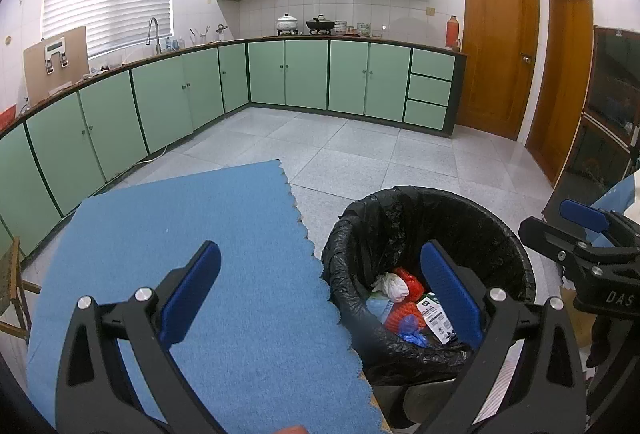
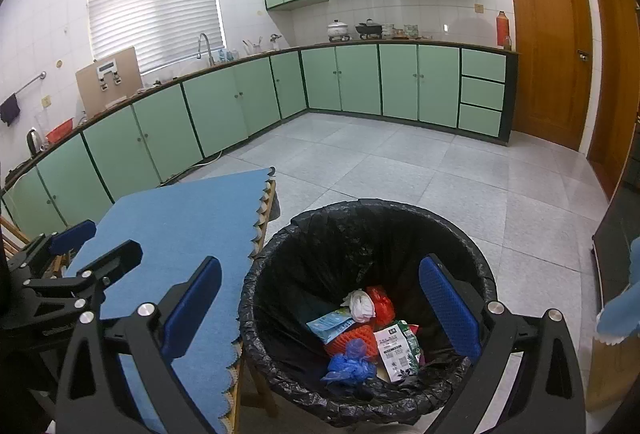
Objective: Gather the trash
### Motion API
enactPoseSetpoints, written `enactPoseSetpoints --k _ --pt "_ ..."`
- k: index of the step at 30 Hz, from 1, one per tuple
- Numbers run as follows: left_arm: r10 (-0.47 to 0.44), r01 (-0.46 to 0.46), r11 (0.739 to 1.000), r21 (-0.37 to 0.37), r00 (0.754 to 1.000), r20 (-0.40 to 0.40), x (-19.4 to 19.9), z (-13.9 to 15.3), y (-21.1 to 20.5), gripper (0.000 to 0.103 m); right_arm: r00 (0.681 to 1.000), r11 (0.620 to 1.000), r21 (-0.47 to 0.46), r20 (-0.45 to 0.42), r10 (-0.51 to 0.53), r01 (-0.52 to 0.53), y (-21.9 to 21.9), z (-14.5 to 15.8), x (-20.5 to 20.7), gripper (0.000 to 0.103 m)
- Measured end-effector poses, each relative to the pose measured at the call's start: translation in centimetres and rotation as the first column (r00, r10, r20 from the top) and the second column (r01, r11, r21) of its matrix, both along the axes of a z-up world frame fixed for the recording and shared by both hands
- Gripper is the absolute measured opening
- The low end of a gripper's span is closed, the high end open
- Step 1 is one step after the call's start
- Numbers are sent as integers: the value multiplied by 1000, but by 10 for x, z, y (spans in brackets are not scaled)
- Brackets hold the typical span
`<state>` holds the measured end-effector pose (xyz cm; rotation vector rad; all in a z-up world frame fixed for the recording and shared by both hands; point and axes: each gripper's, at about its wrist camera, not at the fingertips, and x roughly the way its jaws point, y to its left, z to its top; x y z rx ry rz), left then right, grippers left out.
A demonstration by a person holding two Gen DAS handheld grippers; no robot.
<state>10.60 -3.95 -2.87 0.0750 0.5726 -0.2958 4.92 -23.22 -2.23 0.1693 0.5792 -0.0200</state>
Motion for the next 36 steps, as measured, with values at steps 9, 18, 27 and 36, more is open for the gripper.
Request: enactPoseSetpoints --k 9,18,27,36 --pt "2 -2 1000 1 1000 1 -1 1 1 97 1000 1000 -2 -2 0 0 -1 0 0 97" --pt "1 -1 1000 2 1000 0 -1 1 1 97 1000 1000 -4 -2 0 0 -1 0 0 97" --pt "3 -3 1000 1 1000 -1 -1 0 2 97 1000 1000 -4 -3 -1 1 -1 0 0 97" --pt "6 -6 1000 2 1000 -5 -1 -1 2 97 1000 1000 -4 -3 0 0 -1 0 0 97"
